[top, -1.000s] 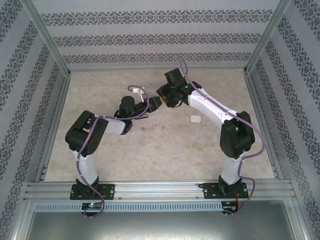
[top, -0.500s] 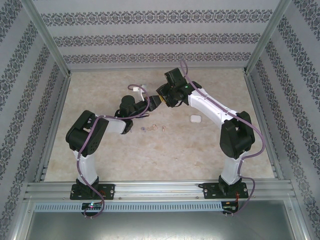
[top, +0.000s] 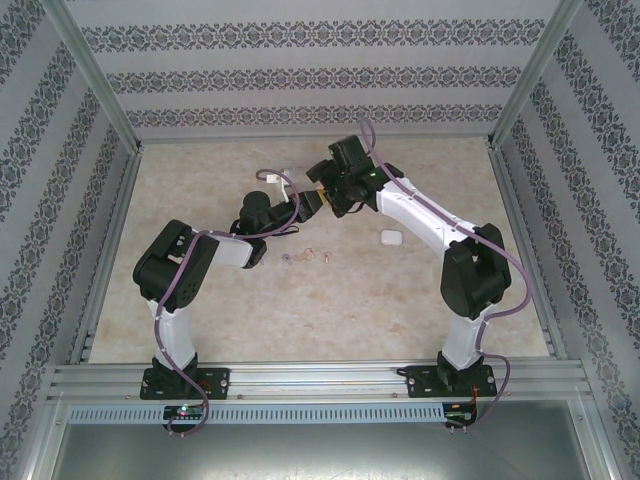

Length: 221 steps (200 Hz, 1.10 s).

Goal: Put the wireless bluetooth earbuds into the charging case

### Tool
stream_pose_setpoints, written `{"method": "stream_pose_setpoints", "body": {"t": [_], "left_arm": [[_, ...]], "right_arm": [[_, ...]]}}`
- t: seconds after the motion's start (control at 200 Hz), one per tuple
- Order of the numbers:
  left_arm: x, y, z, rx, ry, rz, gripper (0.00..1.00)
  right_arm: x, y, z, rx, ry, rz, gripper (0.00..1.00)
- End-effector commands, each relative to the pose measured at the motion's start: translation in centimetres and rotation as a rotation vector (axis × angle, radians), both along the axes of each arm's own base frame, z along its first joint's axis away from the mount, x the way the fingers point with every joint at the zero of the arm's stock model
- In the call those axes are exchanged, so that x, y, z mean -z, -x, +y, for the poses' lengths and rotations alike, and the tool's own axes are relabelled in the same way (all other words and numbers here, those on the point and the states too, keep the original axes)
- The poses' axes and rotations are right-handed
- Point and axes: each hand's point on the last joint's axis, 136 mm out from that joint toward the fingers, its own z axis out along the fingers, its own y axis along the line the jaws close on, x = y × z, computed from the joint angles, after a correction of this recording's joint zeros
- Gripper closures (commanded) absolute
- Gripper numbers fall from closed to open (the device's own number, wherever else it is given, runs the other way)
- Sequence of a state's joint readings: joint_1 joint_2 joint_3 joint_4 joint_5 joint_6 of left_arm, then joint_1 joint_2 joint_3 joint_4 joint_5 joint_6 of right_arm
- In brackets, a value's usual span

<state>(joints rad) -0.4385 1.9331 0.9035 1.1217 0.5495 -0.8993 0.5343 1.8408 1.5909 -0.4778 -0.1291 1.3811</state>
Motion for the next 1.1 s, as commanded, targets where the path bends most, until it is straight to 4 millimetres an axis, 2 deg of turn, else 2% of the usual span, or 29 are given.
{"method": "stream_pose_setpoints", "body": {"t": [0.0, 0.065, 0.2, 0.3, 0.405, 0.584, 0.704, 0.854, 1.099], "left_arm": [[-1.6, 0.5, -0.6, 0.038, 0.018, -0.033, 1.00], [-2.0, 1.0, -0.7, 0.056, -0.005, -0.041, 1.00], [-3.2, 2.0, -0.6, 0.107, -0.060, -0.064, 1.00], [-3.7, 2.8, -0.4, 0.158, -0.107, -0.077, 1.00], [-4.1, 3.6, -0.2, 0.217, -0.153, -0.081, 1.00], [-4.6, 4.9, -0.5, 0.339, -0.198, -0.083, 1.00], [-5.0, 5.4, -1.0, 0.397, -0.204, -0.085, 1.00], [-5.6, 5.7, -1.2, 0.427, -0.209, -0.091, 1.00], [-6.8, 5.9, -1.1, 0.429, -0.204, -0.117, 1.00]], "right_arm": [[-4.2, -1.0, -2.5, 0.017, -0.024, -0.130, 0.17], [-5.1, -1.0, -3.7, -0.012, 0.005, -0.184, 0.17], [-5.0, -0.3, -5.4, -0.139, 0.079, -0.292, 0.18], [-4.9, 0.4, -6.7, -0.260, 0.142, -0.426, 0.19], [-5.5, 1.7, -7.2, -0.387, 0.123, -0.596, 0.21], [-6.3, 4.8, -6.1, -0.593, 0.079, -0.746, 0.21], [-6.7, 5.7, -4.7, -0.669, 0.021, -0.774, 0.22], [-6.3, 5.8, -3.5, -0.701, 0.005, -0.771, 0.25], [-4.9, 5.2, -3.2, -0.698, 0.010, -0.735, 0.30]]}}
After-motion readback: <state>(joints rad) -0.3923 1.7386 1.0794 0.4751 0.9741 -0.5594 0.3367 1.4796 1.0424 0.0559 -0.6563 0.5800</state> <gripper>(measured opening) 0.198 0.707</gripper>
